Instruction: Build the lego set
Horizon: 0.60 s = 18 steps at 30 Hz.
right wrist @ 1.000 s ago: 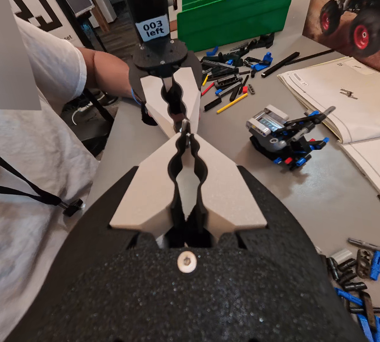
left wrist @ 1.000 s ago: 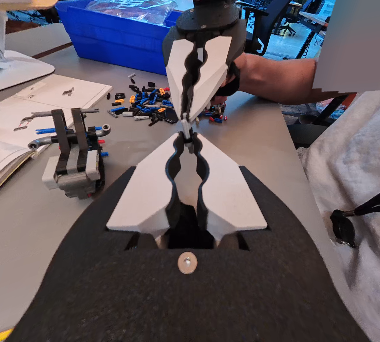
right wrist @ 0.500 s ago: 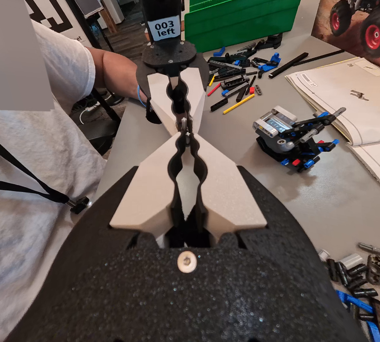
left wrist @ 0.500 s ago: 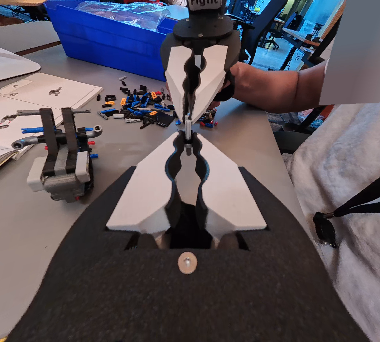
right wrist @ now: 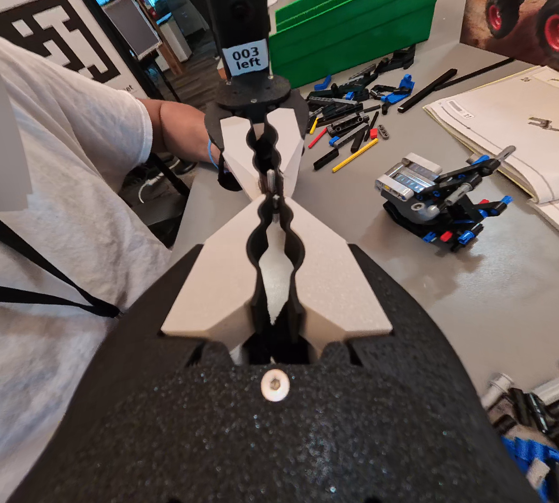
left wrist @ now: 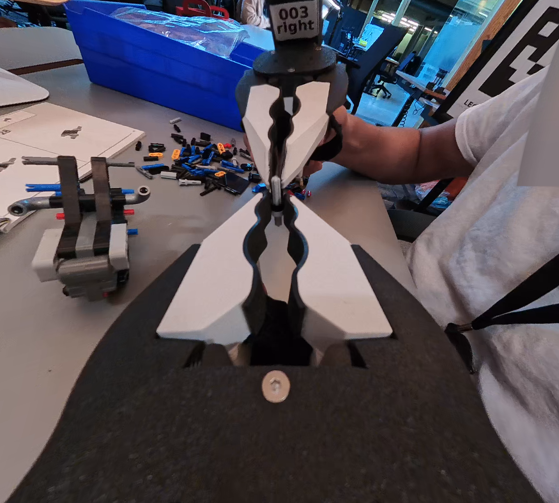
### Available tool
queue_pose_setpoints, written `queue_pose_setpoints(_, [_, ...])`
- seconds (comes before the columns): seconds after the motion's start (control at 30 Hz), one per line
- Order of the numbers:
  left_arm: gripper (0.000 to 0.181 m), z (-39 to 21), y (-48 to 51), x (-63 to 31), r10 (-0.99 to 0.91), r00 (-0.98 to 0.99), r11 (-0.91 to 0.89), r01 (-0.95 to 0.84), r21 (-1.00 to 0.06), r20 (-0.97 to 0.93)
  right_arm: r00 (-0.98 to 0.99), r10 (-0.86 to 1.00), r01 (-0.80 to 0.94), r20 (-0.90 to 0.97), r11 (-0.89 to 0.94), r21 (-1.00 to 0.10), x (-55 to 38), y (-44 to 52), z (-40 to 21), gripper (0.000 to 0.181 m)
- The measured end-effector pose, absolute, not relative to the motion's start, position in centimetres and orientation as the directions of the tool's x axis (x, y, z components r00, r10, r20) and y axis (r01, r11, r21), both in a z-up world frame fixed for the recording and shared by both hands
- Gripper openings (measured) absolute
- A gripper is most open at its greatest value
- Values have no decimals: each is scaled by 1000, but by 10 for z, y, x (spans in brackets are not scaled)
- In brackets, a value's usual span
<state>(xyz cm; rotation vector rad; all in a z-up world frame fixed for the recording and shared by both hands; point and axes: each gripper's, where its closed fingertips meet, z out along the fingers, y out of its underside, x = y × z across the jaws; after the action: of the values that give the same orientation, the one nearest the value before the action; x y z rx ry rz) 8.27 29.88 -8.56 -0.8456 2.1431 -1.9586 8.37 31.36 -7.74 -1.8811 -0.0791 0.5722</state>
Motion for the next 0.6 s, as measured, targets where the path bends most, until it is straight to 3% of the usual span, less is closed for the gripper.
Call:
queue_pose_setpoints(0.47, [6,-96,296,77,-451,-851,82,-340,-937,269,852,343,-254,-396,-391,-885,79,316,-81,2])
queue_pose_setpoints(0.6, [6,-91,297,75,-361,-832,-2,-452,-892,422,874,369,-179,-315,-358,-916,76,314,-79,3])
